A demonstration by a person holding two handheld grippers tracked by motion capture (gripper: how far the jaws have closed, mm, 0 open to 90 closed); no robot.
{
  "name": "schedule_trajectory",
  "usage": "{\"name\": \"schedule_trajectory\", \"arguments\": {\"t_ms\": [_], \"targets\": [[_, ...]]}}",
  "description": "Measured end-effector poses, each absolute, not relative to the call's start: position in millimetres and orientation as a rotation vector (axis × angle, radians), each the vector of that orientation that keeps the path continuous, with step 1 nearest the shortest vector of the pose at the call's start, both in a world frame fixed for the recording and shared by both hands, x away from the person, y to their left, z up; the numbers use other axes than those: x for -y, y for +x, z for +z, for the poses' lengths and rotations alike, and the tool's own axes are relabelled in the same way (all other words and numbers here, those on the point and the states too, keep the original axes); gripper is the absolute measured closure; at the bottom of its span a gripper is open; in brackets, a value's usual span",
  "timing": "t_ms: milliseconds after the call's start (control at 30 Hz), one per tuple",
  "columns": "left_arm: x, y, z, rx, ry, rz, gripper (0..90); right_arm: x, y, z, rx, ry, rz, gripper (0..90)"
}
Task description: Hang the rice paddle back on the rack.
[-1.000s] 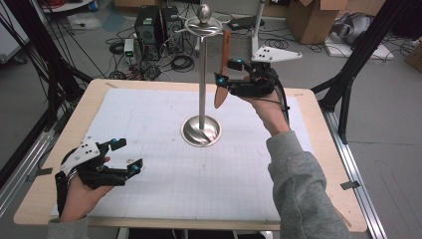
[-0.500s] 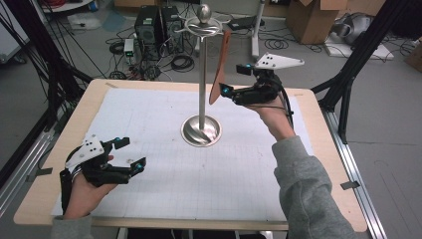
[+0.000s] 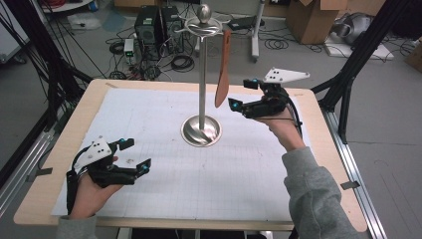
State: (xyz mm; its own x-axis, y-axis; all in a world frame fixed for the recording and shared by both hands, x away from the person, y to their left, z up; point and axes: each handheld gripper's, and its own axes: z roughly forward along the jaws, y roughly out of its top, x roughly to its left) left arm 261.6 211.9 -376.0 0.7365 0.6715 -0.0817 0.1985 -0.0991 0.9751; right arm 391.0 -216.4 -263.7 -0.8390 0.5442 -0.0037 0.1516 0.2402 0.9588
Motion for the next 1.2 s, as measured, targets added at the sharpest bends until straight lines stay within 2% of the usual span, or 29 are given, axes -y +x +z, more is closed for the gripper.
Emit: {"name": "schedule_trajectory", "arguments": {"t_ms": [400,1200], "targets": [[-216,261,-374,-0.707,1.647,0.461,8.1,222,376,-270,-2.182,0.649,1.662,9.4],[-209,275,-379,-0.706,1.648,0.434,7.9,254,359,-311,-2.146,0.738,1.676,9.4]]}}
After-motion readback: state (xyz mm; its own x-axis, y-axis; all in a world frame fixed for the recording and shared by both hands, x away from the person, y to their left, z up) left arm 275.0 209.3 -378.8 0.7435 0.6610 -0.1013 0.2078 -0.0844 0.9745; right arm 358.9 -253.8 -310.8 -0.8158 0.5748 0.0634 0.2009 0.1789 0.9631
